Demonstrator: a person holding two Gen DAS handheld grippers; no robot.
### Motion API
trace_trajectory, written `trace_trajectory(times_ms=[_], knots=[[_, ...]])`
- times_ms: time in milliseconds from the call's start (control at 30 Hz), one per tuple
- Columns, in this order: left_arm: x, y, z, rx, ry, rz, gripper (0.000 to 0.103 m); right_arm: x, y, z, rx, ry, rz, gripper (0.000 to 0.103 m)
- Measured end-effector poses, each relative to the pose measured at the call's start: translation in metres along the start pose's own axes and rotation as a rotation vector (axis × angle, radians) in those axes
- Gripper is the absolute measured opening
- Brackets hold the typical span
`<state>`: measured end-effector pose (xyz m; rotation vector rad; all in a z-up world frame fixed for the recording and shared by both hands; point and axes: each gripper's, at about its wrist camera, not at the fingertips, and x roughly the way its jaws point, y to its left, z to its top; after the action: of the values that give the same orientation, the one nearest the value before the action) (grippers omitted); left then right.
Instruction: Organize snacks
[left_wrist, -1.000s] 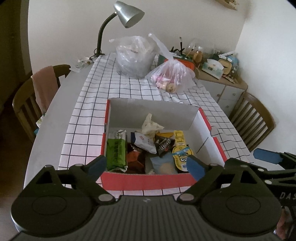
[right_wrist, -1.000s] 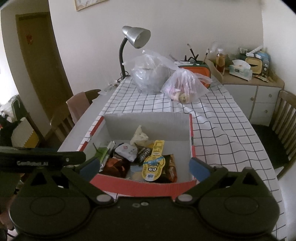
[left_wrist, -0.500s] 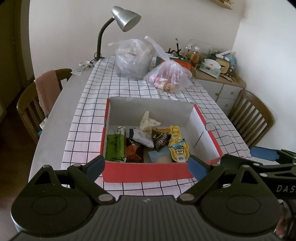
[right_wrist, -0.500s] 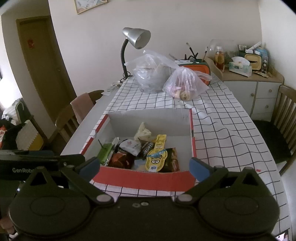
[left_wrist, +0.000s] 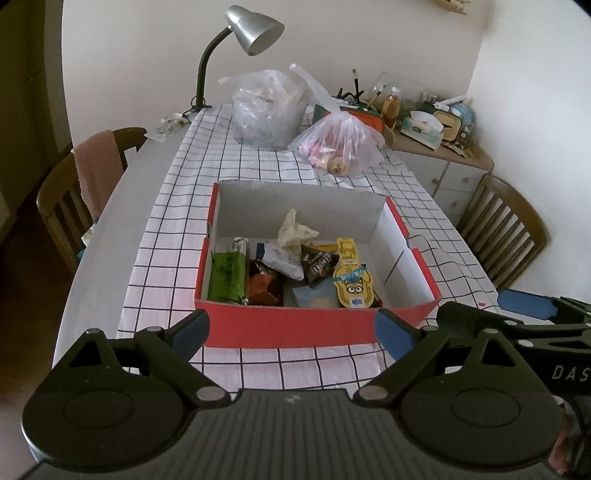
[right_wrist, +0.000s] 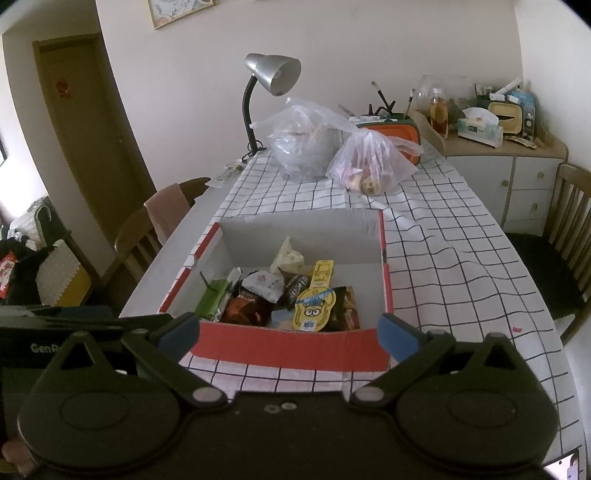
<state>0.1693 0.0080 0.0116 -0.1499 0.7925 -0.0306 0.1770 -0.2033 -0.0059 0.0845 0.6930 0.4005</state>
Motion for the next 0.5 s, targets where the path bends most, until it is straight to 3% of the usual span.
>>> trace_trajectory(times_ms=[500], knots=[[0.0003,-0.0012,0.0,-0.014,0.002,0.005,0.097,0.0011,-0.0034,-0.0017,0.011,0.005,0.003,0.103]])
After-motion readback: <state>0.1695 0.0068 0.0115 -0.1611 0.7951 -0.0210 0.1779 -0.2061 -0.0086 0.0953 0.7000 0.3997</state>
